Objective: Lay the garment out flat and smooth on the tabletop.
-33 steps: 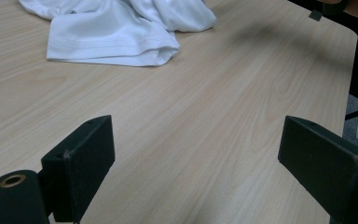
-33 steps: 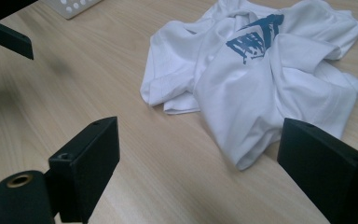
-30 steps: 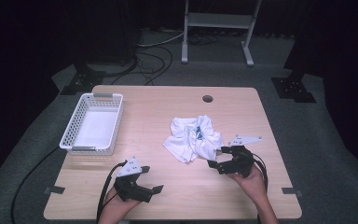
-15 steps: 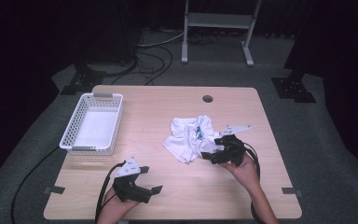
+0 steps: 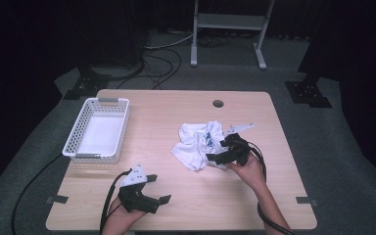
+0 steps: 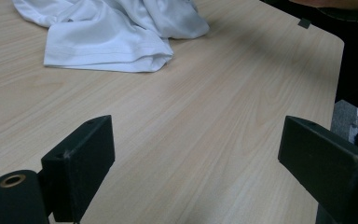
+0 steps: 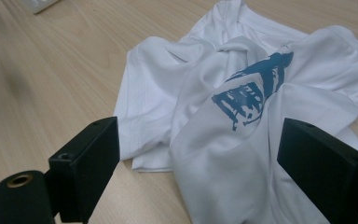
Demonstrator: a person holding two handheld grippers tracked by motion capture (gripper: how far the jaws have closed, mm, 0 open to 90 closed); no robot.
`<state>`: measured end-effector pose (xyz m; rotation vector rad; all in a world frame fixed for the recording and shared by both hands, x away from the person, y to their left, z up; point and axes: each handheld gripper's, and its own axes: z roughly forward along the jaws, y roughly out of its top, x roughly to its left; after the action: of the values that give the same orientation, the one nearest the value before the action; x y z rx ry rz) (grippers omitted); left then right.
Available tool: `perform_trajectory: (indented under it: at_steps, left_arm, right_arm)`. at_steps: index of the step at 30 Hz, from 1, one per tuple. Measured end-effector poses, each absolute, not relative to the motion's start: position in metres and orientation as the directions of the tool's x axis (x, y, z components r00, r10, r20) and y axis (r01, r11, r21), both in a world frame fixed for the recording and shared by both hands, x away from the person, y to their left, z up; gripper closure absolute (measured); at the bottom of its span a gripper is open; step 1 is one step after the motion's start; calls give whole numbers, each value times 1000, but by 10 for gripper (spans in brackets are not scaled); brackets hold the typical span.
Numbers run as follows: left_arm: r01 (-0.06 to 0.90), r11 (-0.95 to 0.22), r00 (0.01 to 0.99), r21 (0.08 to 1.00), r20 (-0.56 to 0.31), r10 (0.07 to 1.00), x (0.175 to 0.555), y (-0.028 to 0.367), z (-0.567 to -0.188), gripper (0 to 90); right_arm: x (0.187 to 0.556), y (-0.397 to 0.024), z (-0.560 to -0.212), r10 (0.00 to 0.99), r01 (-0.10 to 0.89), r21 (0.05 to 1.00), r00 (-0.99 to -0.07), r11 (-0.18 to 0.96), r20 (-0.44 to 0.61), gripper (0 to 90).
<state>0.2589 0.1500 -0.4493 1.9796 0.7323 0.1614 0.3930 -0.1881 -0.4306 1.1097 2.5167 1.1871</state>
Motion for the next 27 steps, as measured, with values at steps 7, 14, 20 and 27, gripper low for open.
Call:
perform_trajectory:
  at_steps: [7,14,20,27]
  left_arm:
    - [427,-335,807,840,-187,560,258,151,-449,97]
    - [426,-336,808,840,-186,559,258,151,-449,97]
    - [424,-333,807,842,-185,561,258,153,-448,97]
    - [426,-332,805,841,-186,563,258,154,-448,97]
  right_arm:
    - [407,-183,-436,689,586,692,-703,421,176,126]
    - [422,-179,-445,712,617,669,-678,415,183,139]
    - [431,-171,-451,736,630,648,-659,428,154,150]
    - [433,-159,-463,738,627,624,-665,466,117,176]
